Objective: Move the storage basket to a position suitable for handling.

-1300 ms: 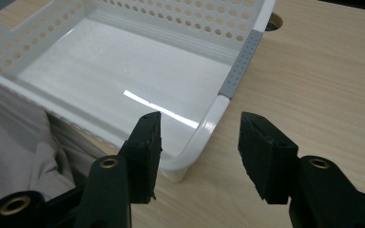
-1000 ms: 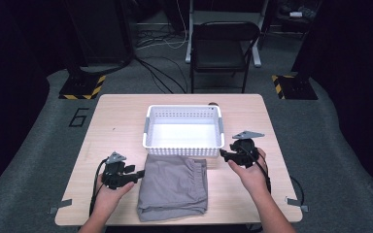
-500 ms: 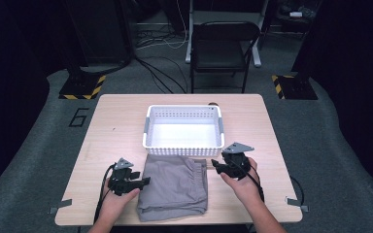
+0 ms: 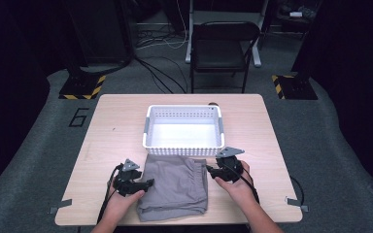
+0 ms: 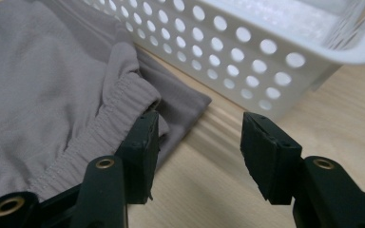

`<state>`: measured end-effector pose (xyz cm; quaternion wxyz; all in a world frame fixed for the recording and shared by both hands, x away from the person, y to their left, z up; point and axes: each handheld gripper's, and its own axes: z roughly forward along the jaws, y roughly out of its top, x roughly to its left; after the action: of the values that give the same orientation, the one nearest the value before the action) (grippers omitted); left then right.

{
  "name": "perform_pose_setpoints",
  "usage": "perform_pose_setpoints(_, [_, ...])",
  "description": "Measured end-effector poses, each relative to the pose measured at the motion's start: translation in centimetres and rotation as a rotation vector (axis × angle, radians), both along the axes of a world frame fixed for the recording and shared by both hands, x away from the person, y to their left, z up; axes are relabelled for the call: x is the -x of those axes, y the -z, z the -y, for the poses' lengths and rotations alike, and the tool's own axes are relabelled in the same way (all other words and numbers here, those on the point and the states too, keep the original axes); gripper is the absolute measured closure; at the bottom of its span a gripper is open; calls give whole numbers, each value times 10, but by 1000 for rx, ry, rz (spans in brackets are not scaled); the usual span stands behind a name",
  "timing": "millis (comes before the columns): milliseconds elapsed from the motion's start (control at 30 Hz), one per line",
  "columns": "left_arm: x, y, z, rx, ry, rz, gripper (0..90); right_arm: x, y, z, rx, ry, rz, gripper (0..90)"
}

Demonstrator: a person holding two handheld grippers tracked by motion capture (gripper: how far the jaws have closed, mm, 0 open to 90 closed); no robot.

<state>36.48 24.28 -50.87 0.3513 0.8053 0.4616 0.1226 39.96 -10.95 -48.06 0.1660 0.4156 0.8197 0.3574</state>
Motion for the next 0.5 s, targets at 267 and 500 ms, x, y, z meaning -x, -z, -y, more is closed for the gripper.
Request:
perform_pose_setpoints(267, [1,4,2,-38,11,-6,349,-9,10,-5,-3,18,-59,466])
perform_pose_setpoints(500, [4,8,3,-37,9,19,339,-19,17,-8,-16,54,-92,460])
